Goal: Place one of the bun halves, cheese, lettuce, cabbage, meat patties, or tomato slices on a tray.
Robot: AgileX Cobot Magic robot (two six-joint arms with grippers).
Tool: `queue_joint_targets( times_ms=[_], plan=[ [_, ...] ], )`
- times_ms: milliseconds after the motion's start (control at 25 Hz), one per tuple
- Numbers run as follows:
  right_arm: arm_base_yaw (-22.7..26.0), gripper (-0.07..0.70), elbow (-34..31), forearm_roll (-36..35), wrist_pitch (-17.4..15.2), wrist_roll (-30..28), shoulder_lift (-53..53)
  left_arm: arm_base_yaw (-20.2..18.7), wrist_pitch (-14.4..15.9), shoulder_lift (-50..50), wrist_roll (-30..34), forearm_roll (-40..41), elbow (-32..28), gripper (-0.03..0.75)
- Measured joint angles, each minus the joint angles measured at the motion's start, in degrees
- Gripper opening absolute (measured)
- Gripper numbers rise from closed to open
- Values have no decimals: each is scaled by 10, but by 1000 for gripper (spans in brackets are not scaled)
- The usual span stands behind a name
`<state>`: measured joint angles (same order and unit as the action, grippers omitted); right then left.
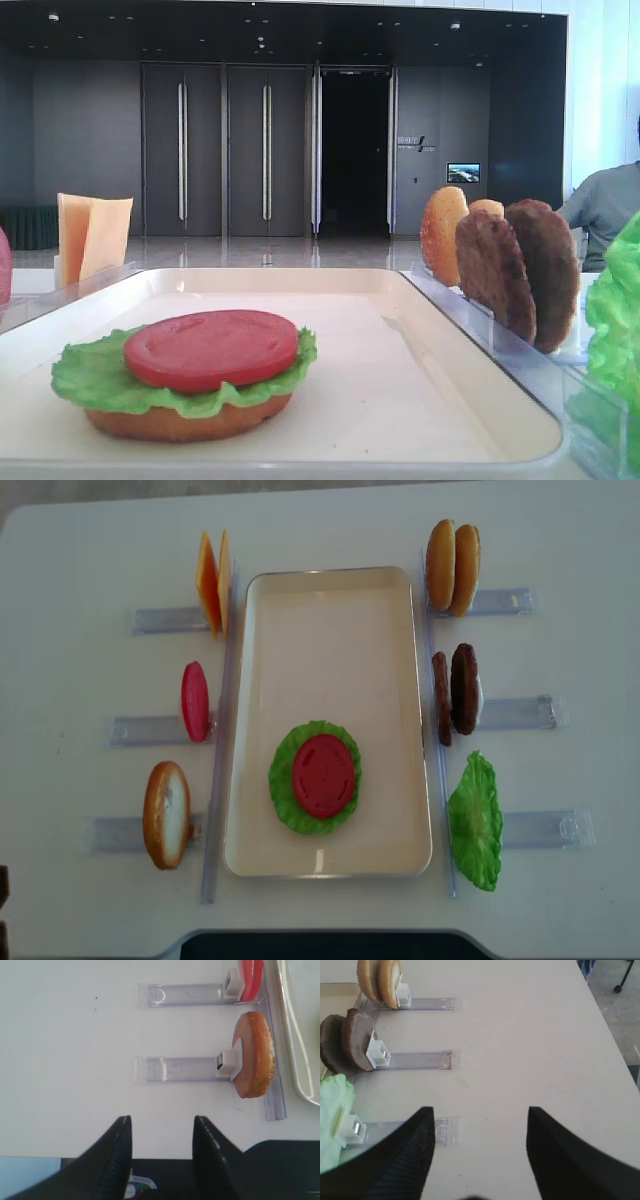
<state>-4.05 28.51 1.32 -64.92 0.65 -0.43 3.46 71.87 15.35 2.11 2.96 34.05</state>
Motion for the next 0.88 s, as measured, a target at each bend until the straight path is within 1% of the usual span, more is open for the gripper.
queue_joint_targets(
  times_ms=[240, 360, 520, 600, 760, 880],
  plan=[
    [0, 419, 0, 0, 0, 0, 0, 0, 0, -73, 1, 0, -42, 303],
    [0, 419, 0, 0, 0, 0, 0, 0, -22, -100, 1, -5, -46, 295],
    [0, 419, 0, 0, 0, 0, 0, 0, -48, -110, 1, -6, -52, 261],
    [0, 419, 0, 0, 0, 0, 0, 0, -69, -111, 1, -6, -66, 249],
    [0, 419, 0, 0, 0, 0, 0, 0, -81, -111, 1, -6, -70, 242],
    [0, 419, 0, 0, 0, 0, 0, 0, -81, -111, 1, -6, -70, 241]
  ],
)
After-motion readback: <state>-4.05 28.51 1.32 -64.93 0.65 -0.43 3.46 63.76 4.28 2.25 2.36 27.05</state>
